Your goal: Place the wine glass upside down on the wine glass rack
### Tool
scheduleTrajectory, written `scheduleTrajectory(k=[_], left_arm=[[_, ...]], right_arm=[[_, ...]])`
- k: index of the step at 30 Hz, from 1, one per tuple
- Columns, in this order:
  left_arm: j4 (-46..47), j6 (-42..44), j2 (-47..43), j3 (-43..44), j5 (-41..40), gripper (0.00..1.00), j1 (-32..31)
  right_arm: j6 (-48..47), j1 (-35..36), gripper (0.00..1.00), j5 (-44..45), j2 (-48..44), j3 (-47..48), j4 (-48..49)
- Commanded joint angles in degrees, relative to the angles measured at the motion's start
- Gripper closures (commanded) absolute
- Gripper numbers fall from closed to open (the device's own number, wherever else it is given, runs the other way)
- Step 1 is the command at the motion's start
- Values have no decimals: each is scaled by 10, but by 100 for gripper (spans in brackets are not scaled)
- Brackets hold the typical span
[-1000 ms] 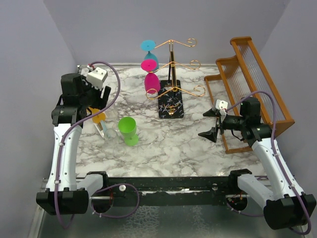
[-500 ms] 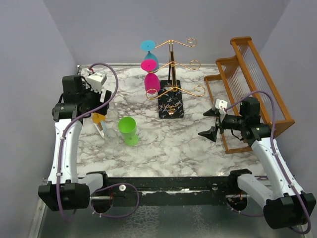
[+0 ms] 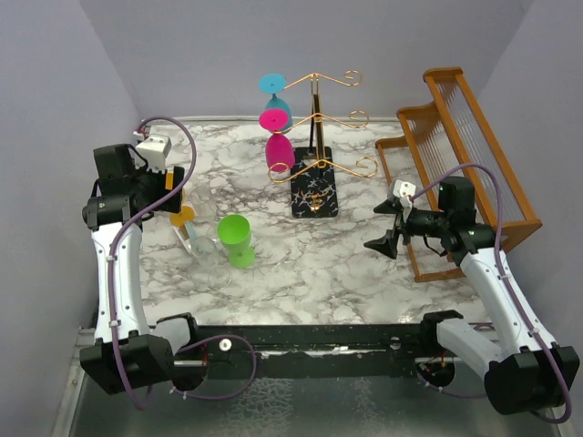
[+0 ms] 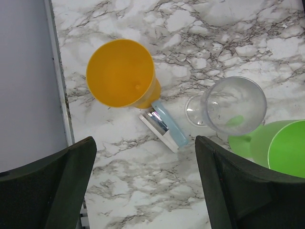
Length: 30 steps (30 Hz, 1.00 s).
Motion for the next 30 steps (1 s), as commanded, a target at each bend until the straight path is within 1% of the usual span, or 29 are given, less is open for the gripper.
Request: scheduleTrajectory(k=[1,5,7,13,19,20,21,27,28,30], left_arm=[[6,-9,18,-1,-7,13,24],[6,-9,69,19,-7,13,63],[6,-9,92,31,-7,13,72],[6,-9,161,55,-7,13,73],[6,-9,224,119,-7,13,73],[154,-81,231,126,-57,24,73],[80,-78,236,131,-40,40,73],[66,-71,273,159,-26,56,73],[64,-71,277,162,-24,57,73],[61,-68,281,162,-22,56,73]], right_arm=[[5,-3,0,15,-3,-2,13],[6,-3,0,11,-4,-2,13],[5,-3,0,11,-5,-2,12],[2,-3,0,18,-9,-2,10],[2,-2,0,18,-3,-4,11],[3,-2,0,18,-2,-4,11],[2,-2,0,19,-2,-5,12],[2,-2,1,25,1,-9,15],[1,-2,0,25,0,-8,15],[2,-2,0,25,0,-9,16]])
